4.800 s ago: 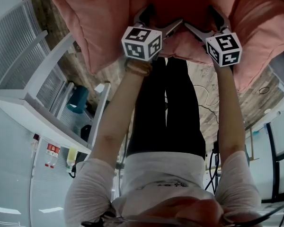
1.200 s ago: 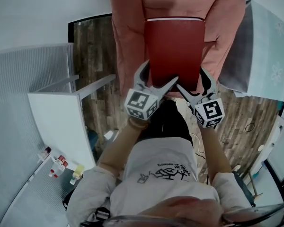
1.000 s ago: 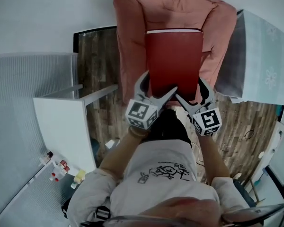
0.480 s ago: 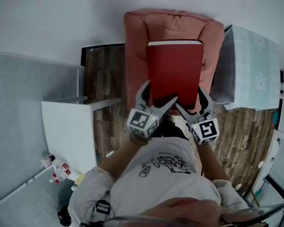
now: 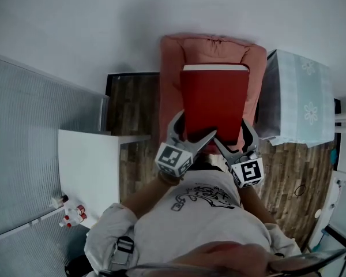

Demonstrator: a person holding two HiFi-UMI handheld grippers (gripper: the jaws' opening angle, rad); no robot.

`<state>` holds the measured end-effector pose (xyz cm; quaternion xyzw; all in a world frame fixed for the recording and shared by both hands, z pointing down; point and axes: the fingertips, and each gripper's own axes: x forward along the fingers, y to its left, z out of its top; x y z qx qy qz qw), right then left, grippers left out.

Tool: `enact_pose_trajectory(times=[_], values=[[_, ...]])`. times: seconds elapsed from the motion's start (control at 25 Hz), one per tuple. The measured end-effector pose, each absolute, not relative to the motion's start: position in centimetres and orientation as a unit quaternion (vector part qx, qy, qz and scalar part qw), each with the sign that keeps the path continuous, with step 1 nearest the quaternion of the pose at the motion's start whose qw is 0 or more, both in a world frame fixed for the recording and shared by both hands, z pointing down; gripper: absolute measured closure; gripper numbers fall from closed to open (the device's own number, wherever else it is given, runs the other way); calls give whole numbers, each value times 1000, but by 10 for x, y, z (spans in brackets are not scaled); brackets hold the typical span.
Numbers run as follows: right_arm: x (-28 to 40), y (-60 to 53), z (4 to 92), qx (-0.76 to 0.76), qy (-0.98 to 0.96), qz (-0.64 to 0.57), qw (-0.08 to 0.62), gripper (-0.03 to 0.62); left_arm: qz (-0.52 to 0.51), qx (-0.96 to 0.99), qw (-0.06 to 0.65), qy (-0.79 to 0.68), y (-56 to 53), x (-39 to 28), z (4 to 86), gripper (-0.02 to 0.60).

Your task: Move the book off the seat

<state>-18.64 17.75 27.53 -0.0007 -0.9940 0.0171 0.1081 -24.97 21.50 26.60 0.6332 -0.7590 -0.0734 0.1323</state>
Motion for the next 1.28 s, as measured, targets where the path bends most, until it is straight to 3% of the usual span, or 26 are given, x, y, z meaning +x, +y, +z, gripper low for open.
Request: enact_pose_trajectory(times=[0.6,1.28], values=[[-169,191,232,23,-998,13,51,168,-64,656,96,-746,227,-232,227,114],[-108,170,228,178,-982,19,52,169,-61,760,107,-638,185,-179,225,114]])
